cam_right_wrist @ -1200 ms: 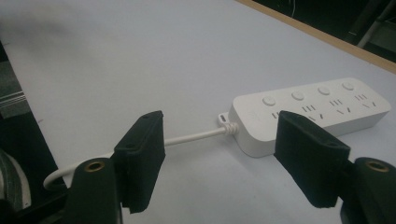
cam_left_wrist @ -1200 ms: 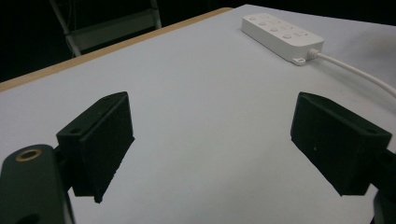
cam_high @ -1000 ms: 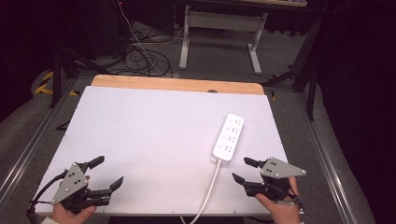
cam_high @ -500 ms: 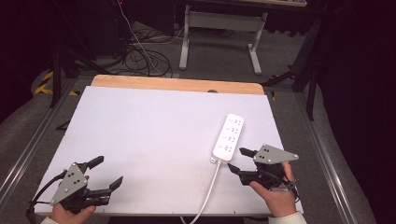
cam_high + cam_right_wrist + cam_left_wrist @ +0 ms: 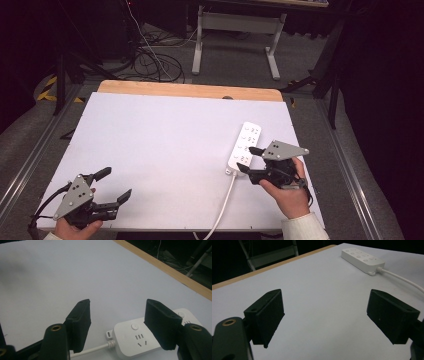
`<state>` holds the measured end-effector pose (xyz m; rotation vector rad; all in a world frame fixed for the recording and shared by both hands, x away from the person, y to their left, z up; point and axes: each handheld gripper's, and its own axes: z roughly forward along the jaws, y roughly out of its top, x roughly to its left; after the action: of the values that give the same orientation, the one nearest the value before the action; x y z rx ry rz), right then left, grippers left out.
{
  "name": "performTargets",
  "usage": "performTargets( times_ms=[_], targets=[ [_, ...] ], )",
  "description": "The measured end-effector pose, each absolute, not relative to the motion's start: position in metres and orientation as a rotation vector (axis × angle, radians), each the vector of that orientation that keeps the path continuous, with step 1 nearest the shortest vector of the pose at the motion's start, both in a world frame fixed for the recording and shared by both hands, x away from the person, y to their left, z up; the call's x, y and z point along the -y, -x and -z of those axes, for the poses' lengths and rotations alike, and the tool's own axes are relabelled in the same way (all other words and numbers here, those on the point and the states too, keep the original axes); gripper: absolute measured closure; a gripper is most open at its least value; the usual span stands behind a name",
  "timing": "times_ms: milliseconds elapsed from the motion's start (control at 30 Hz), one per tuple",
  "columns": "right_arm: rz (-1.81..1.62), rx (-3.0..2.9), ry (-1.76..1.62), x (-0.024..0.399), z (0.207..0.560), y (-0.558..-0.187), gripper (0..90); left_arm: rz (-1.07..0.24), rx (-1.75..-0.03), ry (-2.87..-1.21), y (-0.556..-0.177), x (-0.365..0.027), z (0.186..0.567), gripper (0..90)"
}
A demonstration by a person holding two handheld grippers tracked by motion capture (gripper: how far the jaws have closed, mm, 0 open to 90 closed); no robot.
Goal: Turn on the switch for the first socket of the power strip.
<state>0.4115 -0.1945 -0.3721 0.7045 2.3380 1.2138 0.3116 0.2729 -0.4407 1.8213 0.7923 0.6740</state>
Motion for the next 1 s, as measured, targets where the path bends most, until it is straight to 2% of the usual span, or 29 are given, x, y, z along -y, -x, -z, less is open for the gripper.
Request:
performTargets(
  times_ms=[367, 400, 433, 500, 567, 600, 667, 1000],
  targets=[
    [-1.213, -2.36, -0.736, 0.188, 0.374, -0.431, 43.0, -0.685, -0.784, -1.829, -0.311, -0.272, 0.44, 16.4],
    [-1.217, -2.36, -0.744, 0.188, 0.375, -0.432, 45.6, -0.68, -0.788, -1.823, -0.311, -0.272, 0.441, 16.4],
    [-1.239, -2.353, -0.756, 0.19, 0.378, -0.433, 56.4, -0.681, -0.788, -1.822, -0.311, -0.272, 0.441, 16.5],
    [-1.27, -2.342, -0.792, 0.193, 0.381, -0.435, 70.6, -0.682, -0.789, -1.823, -0.311, -0.272, 0.441, 16.7],
    [-1.282, -2.343, -0.845, 0.195, 0.382, -0.439, 78.1, -0.682, -0.785, -1.829, -0.312, -0.272, 0.441, 16.7],
    [-1.282, -2.343, -0.845, 0.195, 0.382, -0.439, 78.1, -0.687, -0.781, -1.832, -0.312, -0.272, 0.441, 16.7],
    [-1.264, -2.366, -0.92, 0.196, 0.385, -0.448, 88.7, -0.687, -0.783, -1.829, -0.311, -0.272, 0.441, 16.7],
    [-1.12, -2.441, -0.994, 0.185, 0.399, -0.472, 90.0, -0.684, -0.791, -1.828, -0.312, -0.273, 0.441, 16.7]
  ],
)
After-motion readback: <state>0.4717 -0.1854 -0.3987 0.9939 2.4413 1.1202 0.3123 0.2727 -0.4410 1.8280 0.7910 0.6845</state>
